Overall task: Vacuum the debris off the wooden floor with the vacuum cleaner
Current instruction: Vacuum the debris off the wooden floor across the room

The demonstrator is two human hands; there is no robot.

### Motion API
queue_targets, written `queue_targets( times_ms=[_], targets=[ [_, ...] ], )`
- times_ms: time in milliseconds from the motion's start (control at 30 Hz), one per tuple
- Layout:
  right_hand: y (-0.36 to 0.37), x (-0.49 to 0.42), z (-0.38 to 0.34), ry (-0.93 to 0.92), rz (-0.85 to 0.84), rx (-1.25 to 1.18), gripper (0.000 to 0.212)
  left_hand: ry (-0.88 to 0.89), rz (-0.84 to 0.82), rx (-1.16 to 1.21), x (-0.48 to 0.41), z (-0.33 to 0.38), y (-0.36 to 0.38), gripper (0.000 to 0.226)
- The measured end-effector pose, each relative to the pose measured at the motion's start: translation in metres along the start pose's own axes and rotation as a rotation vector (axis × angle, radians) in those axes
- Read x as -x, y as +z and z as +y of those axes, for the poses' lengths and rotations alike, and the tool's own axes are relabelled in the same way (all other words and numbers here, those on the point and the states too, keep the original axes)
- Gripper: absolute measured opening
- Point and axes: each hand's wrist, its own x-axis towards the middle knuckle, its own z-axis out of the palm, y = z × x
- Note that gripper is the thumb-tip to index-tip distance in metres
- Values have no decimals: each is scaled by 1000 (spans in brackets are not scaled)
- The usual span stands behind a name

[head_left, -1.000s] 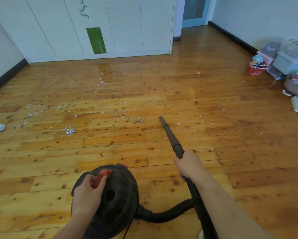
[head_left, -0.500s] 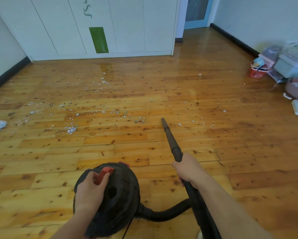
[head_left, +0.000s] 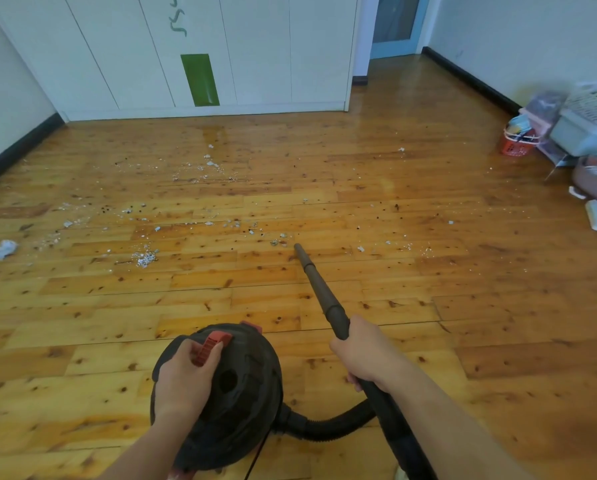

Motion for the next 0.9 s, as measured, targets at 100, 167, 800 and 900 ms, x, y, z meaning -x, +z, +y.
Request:
queue_targets(
  times_ms=[100,167,800,900],
  targets=[
    [-1,-2,-1,6,-7,-9,24,-3,-3,3,-1,-1,0,28],
    [-1,-4,-2,6,-9,-3,26,-3,-3,0,-1,-1,-1,28],
    [8,-10,-7,-16,-45,59,49,9,-7,0,-4,1,0,28],
    [9,-9,-9,-17,-36,55,50,-4,-5,2,-6,0,1,30]
  ],
)
